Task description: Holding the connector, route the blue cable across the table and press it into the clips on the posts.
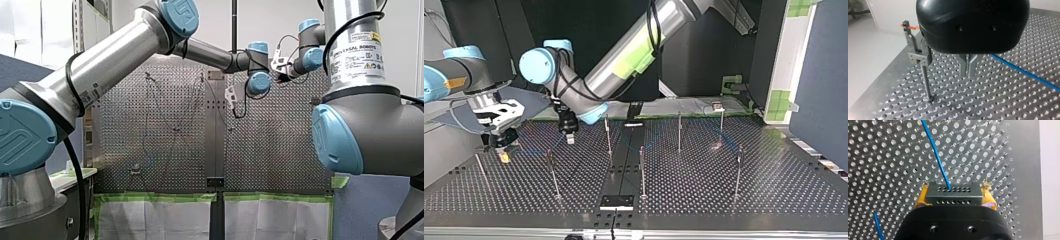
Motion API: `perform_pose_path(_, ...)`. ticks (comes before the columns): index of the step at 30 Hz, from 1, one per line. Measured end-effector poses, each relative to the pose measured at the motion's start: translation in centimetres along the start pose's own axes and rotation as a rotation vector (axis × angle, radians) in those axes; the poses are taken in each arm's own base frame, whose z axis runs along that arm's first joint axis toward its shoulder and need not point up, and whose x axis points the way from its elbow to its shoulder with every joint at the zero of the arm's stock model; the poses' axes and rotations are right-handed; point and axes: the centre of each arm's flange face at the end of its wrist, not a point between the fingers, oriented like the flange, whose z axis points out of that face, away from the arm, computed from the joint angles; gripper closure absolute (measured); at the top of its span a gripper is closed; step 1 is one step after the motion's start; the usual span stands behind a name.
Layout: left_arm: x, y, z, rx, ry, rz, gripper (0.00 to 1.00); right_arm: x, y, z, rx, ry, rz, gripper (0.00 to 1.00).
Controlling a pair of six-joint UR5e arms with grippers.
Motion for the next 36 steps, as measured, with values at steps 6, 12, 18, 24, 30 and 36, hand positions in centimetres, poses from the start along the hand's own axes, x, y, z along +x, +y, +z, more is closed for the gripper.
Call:
perform_pose_path(6,-0.3,0.4,0.6,-0.009,-0.006,0.001,1.0,0.8,-0.4,-0.1,0.017,0.008,-0.004,1.0)
perform_pose_path(12,-0.4,0.3,0.4,-0.005,-0.004,0.004,1.0,1.8,-0.9,-0.5,0.024,0.021,-0.009,1.0)
perform_pose_path(18,-0.3,-0.5,-0.5,0.016,0.003,0.011,1.0,3.2,-1.7,-1.6,0.028,0.031,-0.012,1.0)
perform_pose_path(24,-1.0,-0.5,-0.5,0.015,-0.006,0.004,1.0,4.2,-2.4,-2.2,0.034,0.045,-0.02,1.0)
perform_pose_path(30,-1.7,0.1,0.8,0.009,-0.029,-0.008,1.0,4.1,-2.7,-2.2,0.039,0.045,-0.021,1.0)
perform_pose_path(36,-2.2,0.6,2.7,0.03,-0.062,0.001,1.0,3.8,-2.5,-1.9,0.038,0.044,-0.02,1.0)
